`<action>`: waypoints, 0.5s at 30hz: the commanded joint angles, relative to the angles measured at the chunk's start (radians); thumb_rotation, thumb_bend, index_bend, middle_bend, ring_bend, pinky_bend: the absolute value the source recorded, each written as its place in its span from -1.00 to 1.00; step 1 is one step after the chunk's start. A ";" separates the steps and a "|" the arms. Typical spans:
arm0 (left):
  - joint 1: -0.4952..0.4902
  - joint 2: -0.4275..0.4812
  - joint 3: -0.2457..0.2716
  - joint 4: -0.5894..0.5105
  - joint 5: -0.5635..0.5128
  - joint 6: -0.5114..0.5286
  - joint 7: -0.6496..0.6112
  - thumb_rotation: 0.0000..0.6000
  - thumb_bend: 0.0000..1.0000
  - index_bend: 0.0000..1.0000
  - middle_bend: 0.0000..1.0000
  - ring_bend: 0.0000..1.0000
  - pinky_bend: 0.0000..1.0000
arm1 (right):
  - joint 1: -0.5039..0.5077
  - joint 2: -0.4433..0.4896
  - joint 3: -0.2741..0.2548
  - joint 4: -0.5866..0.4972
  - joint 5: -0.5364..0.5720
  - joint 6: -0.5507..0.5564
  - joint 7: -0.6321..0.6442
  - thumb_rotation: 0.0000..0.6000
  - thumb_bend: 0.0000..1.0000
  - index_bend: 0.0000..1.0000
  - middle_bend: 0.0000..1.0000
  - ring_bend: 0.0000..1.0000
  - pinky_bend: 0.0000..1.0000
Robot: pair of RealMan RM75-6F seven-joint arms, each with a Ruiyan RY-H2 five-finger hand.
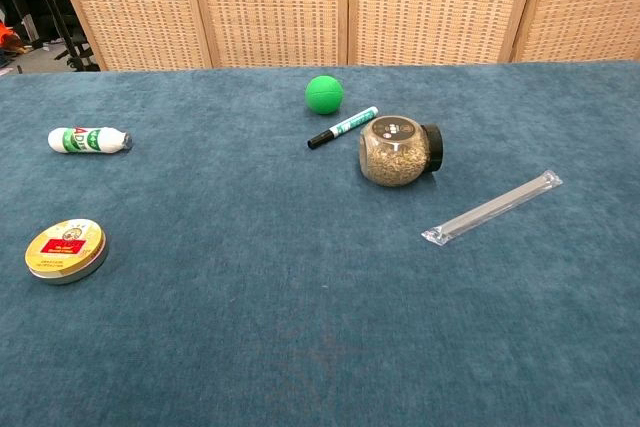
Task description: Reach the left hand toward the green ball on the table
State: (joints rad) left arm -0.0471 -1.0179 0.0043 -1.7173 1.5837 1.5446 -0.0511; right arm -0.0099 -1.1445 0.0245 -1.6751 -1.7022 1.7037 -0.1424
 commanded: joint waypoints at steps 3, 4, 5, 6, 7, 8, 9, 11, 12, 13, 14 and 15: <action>-0.001 0.001 0.002 -0.003 0.002 -0.003 0.004 1.00 -1.00 -1.00 -1.00 -1.00 -1.00 | 0.001 0.005 -0.004 -0.012 -0.002 -0.010 0.021 1.00 -1.00 -1.00 -1.00 -1.00 -1.00; -0.001 0.001 0.001 -0.002 0.001 -0.004 0.005 1.00 -1.00 -1.00 -1.00 -1.00 -1.00 | 0.001 0.006 -0.005 -0.011 -0.003 -0.011 0.023 1.00 -1.00 -1.00 -1.00 -1.00 -1.00; -0.001 0.001 0.001 -0.001 0.001 -0.004 0.005 1.00 -1.00 -1.00 -1.00 -1.00 -1.00 | 0.001 0.006 -0.005 -0.012 -0.003 -0.013 0.024 1.00 -1.00 -1.00 -1.00 -1.00 -1.00; -0.001 0.001 0.001 -0.001 0.000 -0.005 0.004 1.00 -1.00 -1.00 -1.00 -1.00 -1.00 | 0.001 0.006 -0.005 -0.012 -0.003 -0.014 0.025 1.00 -1.00 -1.00 -1.00 -1.00 -1.00; -0.001 0.001 0.001 -0.001 -0.001 -0.005 0.003 1.00 -1.00 -1.00 -1.00 -1.00 -1.00 | 0.001 0.007 -0.005 -0.013 -0.003 -0.014 0.028 1.00 -1.00 -1.00 -1.00 -1.00 -1.00; 0.000 0.001 0.001 0.000 -0.001 -0.005 0.001 1.00 -1.00 -1.00 -1.00 -1.00 -1.00 | 0.001 0.007 -0.005 -0.013 -0.003 -0.014 0.030 1.00 -1.00 -1.00 -1.00 -1.00 -1.00; 0.000 0.002 0.002 0.000 -0.001 -0.005 -0.001 1.00 -1.00 -1.00 -1.00 -1.00 -1.00 | 0.001 0.008 -0.005 -0.013 -0.003 -0.014 0.032 1.00 -1.00 -1.00 -1.00 -1.00 -1.00; -0.001 0.002 0.002 0.002 0.000 -0.009 -0.007 1.00 -1.00 -1.00 -1.00 -1.00 -1.00 | 0.000 0.010 -0.006 -0.015 -0.005 -0.014 0.039 1.00 -1.00 -1.00 -1.00 -1.00 -1.00; -0.004 0.002 0.003 0.004 0.001 -0.013 -0.013 1.00 -1.00 -1.00 -1.00 -1.00 -1.00 | 0.001 0.011 -0.007 -0.018 -0.006 -0.015 0.045 1.00 -1.00 -1.00 -1.00 -1.00 -1.00; -0.007 0.002 0.005 0.005 0.003 -0.019 -0.019 1.00 -1.00 -1.00 -1.00 -1.00 -1.00 | 0.001 0.012 -0.008 -0.020 -0.007 -0.016 0.051 1.00 -1.00 -1.00 -1.00 -1.00 -1.00; -0.010 0.001 0.005 0.007 0.003 -0.026 -0.026 1.00 -1.00 -1.00 -0.87 -0.93 -1.00 | 0.002 0.013 -0.008 -0.022 -0.008 -0.017 0.056 1.00 -1.00 -1.00 -1.00 -1.00 -1.00; -0.014 -0.002 0.002 0.011 0.000 -0.030 -0.034 1.00 -1.00 -1.00 -0.69 -0.80 -0.98 | 0.003 0.015 -0.008 -0.024 -0.010 -0.018 0.059 1.00 -1.00 -1.00 -1.00 -1.00 -1.00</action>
State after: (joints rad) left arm -0.0566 -1.0172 0.0081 -1.7105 1.5853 1.5192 -0.0783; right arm -0.0080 -1.1308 0.0167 -1.6975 -1.7109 1.6863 -0.0850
